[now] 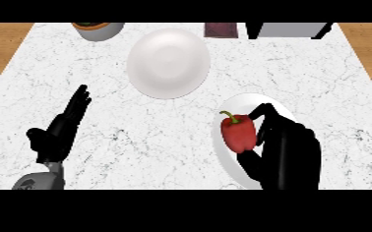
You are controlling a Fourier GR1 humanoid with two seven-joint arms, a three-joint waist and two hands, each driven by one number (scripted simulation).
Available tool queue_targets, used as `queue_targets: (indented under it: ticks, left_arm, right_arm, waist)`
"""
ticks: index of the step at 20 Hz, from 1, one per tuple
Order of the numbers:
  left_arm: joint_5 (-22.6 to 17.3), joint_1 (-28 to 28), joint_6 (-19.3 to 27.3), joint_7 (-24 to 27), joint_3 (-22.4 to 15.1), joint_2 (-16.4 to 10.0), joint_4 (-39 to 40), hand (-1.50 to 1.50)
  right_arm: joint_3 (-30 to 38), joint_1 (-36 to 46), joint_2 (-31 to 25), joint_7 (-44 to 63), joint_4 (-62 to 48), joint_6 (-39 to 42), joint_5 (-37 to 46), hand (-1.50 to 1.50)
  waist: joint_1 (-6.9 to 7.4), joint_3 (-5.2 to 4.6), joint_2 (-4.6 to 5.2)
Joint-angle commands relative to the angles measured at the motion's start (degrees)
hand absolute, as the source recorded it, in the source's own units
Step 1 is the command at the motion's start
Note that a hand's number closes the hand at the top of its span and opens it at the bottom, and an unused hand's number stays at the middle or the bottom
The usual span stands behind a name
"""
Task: Pick the bell pepper from the plate and place it in the plate
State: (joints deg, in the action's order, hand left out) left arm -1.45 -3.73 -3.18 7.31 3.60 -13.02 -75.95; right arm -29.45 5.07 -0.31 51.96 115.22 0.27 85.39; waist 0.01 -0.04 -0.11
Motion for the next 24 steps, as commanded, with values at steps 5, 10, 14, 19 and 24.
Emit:
queue_targets:
  ticks: [5, 10, 14, 19, 24]
  left_arm:
    - [1.42, 2.25, 0.37, 1.03, -0.6, 1.47, -2.4, 0.0]
    - [0.69, -3.45, -0.28, -1.6, 1.0, 0.8, 1.18, 0.0]
    - [1.48, 0.27, -0.64, 0.5, 0.02, 1.53, -0.69, 0.0]
    - [2.34, -2.39, -0.37, 0.6, 0.04, 1.34, 0.82, 0.0]
    - [1.59, -1.39, -1.68, -2.21, -0.55, 1.15, -1.93, 0.0]
  right_arm:
    - [0.22, 18.85, 0.3, 7.0, -8.16, 0.55, -4.6, 1.5]
    - [8.4, 29.3, 0.3, 2.97, -20.44, -1.67, -12.64, 1.5]
    - [9.4, 37.54, 0.31, 3.82, -27.66, -0.86, -18.72, 1.5]
    - [6.75, 45.27, 0.31, 3.45, -47.1, -16.08, -24.47, 1.5]
    - [6.2, 55.03, 0.31, 0.78, -62.95, -23.54, -31.4, 1.5]
  waist:
    - [0.5, 0.03, 0.1]
    - [0.51, 0.03, 0.25]
    - [0.79, 0.03, 0.2]
    - [1.9, 0.02, 0.59]
    - [3.41, 0.01, 0.87]
